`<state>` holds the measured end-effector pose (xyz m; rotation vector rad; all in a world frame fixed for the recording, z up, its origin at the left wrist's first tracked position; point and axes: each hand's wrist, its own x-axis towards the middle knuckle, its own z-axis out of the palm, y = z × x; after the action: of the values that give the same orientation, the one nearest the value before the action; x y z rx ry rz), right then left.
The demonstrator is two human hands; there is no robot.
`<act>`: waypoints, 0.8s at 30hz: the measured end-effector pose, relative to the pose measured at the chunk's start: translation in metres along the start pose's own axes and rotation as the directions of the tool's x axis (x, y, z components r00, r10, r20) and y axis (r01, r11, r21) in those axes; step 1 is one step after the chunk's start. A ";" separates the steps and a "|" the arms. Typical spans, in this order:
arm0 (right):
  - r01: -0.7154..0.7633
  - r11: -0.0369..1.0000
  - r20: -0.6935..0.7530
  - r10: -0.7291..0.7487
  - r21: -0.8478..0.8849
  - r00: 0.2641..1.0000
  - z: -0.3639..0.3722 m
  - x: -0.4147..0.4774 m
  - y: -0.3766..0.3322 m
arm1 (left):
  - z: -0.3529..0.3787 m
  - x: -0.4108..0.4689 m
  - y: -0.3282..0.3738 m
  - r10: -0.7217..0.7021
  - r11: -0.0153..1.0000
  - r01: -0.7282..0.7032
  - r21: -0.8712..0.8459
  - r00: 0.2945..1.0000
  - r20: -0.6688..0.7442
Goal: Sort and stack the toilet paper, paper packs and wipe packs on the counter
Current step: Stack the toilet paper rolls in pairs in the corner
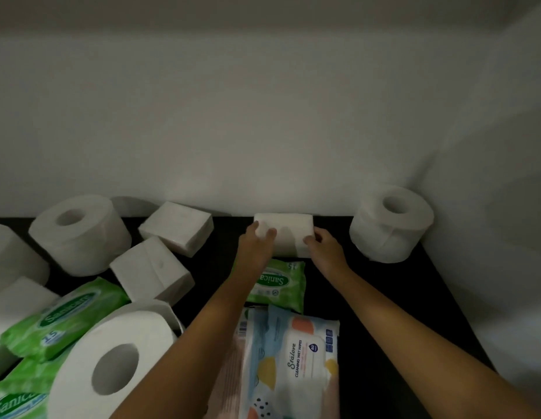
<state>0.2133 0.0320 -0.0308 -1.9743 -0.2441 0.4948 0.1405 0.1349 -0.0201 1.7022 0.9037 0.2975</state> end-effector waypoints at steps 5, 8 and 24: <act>0.021 1.000 0.101 -0.020 -0.014 0.995 0.029 0.004 -0.014 | -0.028 0.018 -0.001 -0.060 0.995 0.067 0.070 0.994 -0.095; 0.051 0.998 0.163 -0.043 -0.046 0.986 0.042 0.000 -0.018 | -0.041 0.021 -0.001 -0.081 0.986 0.095 0.140 0.991 -0.102; 0.176 0.984 0.358 -0.169 0.014 0.918 0.063 -0.103 -0.025 | -0.157 -0.118 0.001 0.158 0.979 -0.113 0.168 0.945 -0.287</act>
<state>0.0945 0.0551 -0.0078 -1.8486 -0.6495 0.7375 -0.0345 0.1649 0.0631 1.8951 1.0513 0.6070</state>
